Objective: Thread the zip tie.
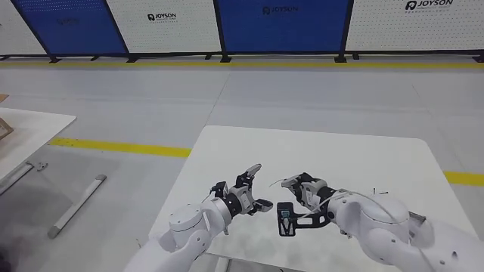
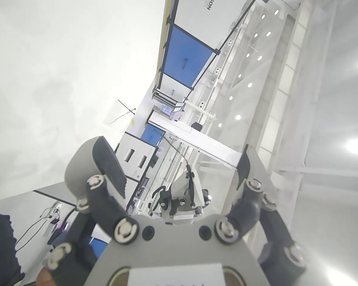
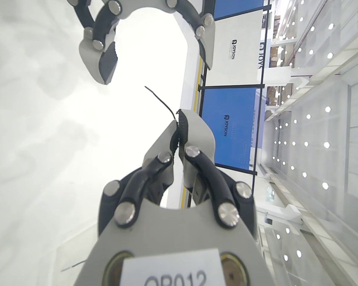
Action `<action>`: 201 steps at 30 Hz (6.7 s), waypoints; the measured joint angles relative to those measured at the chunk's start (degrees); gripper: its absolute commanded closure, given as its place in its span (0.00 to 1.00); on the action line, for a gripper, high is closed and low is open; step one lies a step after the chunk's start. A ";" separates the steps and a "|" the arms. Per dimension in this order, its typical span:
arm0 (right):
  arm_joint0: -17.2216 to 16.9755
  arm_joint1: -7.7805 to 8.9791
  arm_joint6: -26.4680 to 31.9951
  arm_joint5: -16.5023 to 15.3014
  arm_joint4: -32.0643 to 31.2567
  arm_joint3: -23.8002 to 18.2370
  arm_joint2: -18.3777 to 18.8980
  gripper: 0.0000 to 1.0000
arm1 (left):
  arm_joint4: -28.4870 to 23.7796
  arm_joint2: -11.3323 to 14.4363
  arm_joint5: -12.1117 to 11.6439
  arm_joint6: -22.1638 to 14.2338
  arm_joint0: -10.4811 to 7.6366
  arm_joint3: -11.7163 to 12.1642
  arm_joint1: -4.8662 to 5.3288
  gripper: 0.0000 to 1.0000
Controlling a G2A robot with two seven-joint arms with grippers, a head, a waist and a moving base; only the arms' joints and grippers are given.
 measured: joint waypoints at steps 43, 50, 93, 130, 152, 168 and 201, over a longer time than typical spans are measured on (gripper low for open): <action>-0.04 0.02 -0.04 0.00 0.00 -0.01 0.02 1.00 | -6.93 2.98 -0.07 5.74 -3.63 -0.02 -2.25 0.78; -0.04 0.02 -0.04 0.00 0.00 -0.01 0.02 1.00 | -6.72 2.97 0.29 5.64 -3.56 -0.02 -2.45 0.78; -11.38 8.02 -5.26 1.29 11.20 -0.41 12.51 0.00 | 18.61 7.67 -9.75 9.80 -3.68 3.37 -3.41 1.00; -2.30 6.81 -8.55 0.00 75.18 11.99 0.02 0.00 | 47.18 7.47 -23.34 6.61 3.74 3.88 -2.65 1.00; -12.58 5.27 0.22 0.00 107.85 18.00 11.48 0.00 | 47.18 7.47 -23.34 6.60 3.74 3.88 -2.65 1.00; -22.31 -0.79 23.10 0.00 123.98 27.46 24.70 0.00 | 47.18 7.47 -23.34 6.60 3.74 3.88 -2.65 1.00; -20.35 -5.16 32.40 0.82 125.77 34.80 23.17 0.00 | 31.63 6.51 -15.68 2.88 2.06 2.15 -3.94 1.00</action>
